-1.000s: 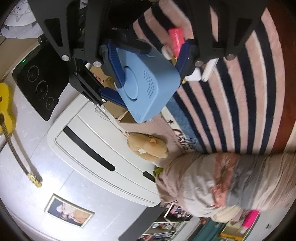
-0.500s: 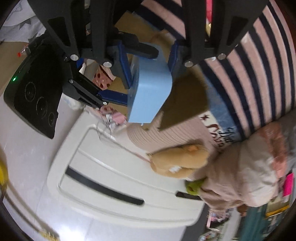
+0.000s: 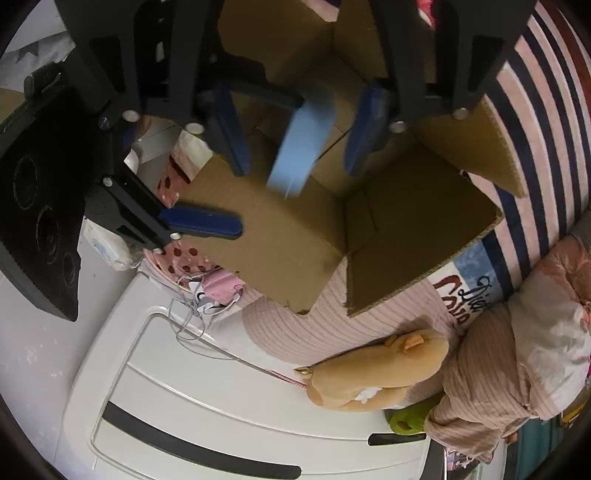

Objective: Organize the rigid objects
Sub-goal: 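Carry the blue case into the cardboard box and open the right gripper, then move the right gripper back over the remaining items, then grasp the pink spray bottle with the right gripper, then carry the pink bottle into the box and open the right gripper, then move both grippers back over the remaining items, then grasp the white tube with the left gripper while the right grasps the lens case, then carry both items over the box while the right gripper releases the lens case inside, then open the left gripper to drop the white tube into the box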

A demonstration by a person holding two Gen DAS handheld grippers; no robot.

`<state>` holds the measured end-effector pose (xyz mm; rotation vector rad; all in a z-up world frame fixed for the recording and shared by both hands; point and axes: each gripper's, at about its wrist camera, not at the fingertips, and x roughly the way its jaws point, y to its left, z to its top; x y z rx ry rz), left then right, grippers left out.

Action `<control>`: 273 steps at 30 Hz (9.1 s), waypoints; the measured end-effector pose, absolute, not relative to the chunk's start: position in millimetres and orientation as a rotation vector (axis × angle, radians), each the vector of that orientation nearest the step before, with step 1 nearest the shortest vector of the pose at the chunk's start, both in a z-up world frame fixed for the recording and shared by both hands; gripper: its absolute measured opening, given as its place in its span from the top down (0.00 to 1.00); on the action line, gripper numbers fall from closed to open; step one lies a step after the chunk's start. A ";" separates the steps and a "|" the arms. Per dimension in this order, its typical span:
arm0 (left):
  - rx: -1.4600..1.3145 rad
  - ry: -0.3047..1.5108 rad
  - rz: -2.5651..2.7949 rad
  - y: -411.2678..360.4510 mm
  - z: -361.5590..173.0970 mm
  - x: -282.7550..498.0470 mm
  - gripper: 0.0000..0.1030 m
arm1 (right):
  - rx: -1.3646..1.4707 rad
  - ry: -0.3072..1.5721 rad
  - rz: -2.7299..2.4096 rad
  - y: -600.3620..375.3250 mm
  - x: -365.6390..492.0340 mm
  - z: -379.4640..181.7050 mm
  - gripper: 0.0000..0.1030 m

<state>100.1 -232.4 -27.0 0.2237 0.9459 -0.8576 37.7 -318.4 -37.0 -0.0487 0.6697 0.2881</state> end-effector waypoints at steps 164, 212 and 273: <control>-0.117 0.804 -0.462 84.2 -86.6 70.5 0.26 | -0.084 0.847 0.651 -86.7 41.7 -75.4 0.43; -0.117 0.703 -0.523 55.2 -46.8 56.2 0.86 | -0.195 0.714 0.624 -82.6 37.8 -48.7 0.46; 0.094 0.738 -0.712 -123.9 7.0 98.5 0.60 | -0.098 0.643 0.237 -291.1 28.5 -16.7 0.37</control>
